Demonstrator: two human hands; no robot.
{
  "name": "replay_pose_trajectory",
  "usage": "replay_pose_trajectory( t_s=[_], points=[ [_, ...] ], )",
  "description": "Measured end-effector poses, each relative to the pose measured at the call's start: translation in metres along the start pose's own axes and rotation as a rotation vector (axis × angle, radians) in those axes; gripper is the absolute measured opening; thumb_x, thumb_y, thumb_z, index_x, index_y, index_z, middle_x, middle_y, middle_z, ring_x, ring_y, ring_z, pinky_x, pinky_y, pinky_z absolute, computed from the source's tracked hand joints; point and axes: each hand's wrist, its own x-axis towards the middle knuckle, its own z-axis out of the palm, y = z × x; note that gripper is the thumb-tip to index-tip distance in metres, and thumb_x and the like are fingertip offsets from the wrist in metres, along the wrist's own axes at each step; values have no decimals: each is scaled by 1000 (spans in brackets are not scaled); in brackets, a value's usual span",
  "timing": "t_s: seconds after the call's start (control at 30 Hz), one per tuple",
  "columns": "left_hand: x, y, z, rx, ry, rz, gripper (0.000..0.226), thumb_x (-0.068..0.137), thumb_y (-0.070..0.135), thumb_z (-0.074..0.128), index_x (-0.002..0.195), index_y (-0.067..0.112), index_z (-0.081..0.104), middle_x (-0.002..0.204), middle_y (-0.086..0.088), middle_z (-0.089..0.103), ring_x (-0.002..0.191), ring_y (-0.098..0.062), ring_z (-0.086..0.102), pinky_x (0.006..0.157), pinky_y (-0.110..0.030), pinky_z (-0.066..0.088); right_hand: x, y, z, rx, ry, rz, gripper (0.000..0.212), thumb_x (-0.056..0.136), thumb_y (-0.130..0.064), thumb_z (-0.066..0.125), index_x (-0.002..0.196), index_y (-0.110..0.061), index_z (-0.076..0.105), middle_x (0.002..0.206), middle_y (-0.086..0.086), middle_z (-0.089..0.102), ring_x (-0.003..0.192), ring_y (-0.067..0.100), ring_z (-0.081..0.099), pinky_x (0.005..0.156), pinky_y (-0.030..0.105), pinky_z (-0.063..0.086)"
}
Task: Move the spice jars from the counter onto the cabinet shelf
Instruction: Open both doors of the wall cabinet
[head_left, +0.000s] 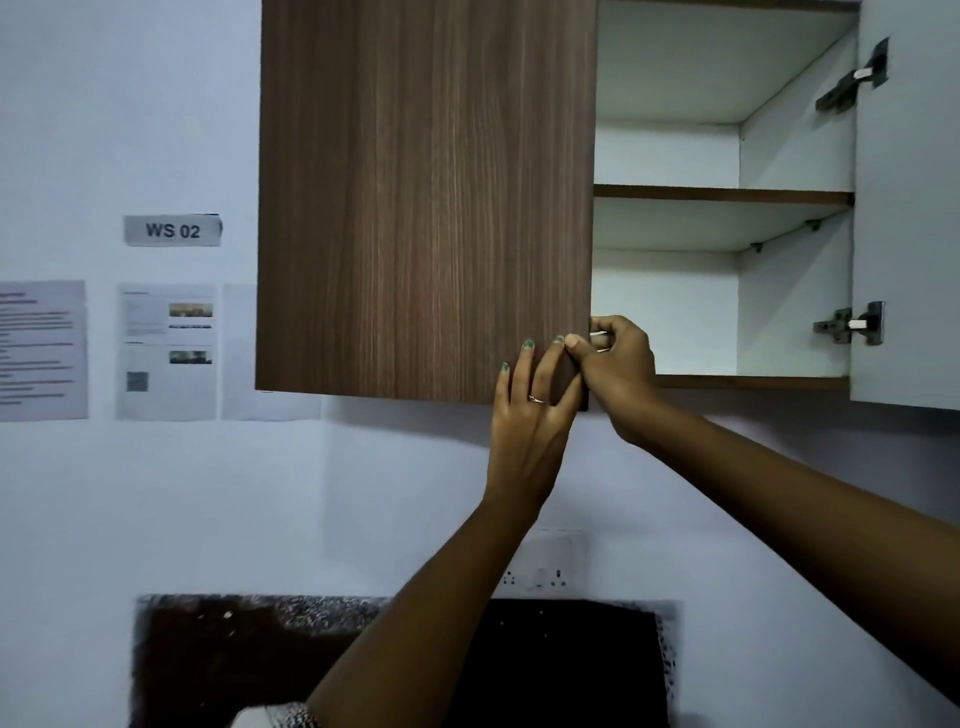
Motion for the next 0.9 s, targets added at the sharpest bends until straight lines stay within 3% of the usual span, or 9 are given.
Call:
replay_pose_trajectory(
  t_s=[0.13,0.27,0.5,0.6,0.7,0.8,0.87,0.9],
  points=[
    [-1,8,-38,-41,-51,-42,58,72,13,80,124,4,58,136,-19,51,124,-37,51,91,-46,52,-25,-22,0,1,46,-3,25,89,-19,61,113,-12,57,99,2,64,83,13,59,64,18,46],
    [-4,6,-71,-85,-87,-61,60,82,17,72,134,-1,47,143,-24,40,131,-38,42,94,-47,50,-50,-45,2,30,66,-14,28,89,-17,62,116,-11,57,106,6,67,93,18,63,77,27,51],
    [-10,-21,-109,-10,-21,143,51,96,15,50,135,-13,33,142,-36,31,137,-42,29,105,-46,42,-94,-76,10,81,87,-181,30,88,-17,62,118,-11,59,102,5,68,87,15,65,72,20,50],
    [-19,-33,-129,40,34,170,44,98,18,45,132,-9,46,142,-35,30,139,-40,25,109,-46,37,-115,-88,21,161,84,-288,32,89,-15,60,121,-10,57,107,3,66,86,6,62,75,16,52],
    [-23,-50,-152,51,119,209,48,90,17,58,132,-5,47,144,-28,27,140,-35,23,114,-47,26,-138,-97,33,340,1,-353,39,90,-17,49,129,-9,53,114,-2,60,95,-5,58,79,7,45],
    [-24,-76,-190,55,116,289,57,76,18,68,128,-2,53,146,-21,28,140,-34,25,116,-49,18,-164,-106,47,513,-127,-388,45,89,-20,43,133,-13,49,122,-7,57,108,-4,56,90,18,46],
    [-26,-97,-219,116,108,346,51,76,23,62,123,5,52,144,-16,34,140,-31,27,117,-48,13,-180,-116,58,628,-206,-392,40,90,-19,43,129,-22,49,119,-12,60,108,0,59,89,24,50],
    [-27,-108,-234,153,109,365,45,78,29,56,119,8,52,143,-14,38,139,-30,28,117,-47,11,-187,-122,66,682,-251,-391,37,90,-18,42,126,-26,49,115,-18,62,105,-1,61,85,22,51]
  ],
)
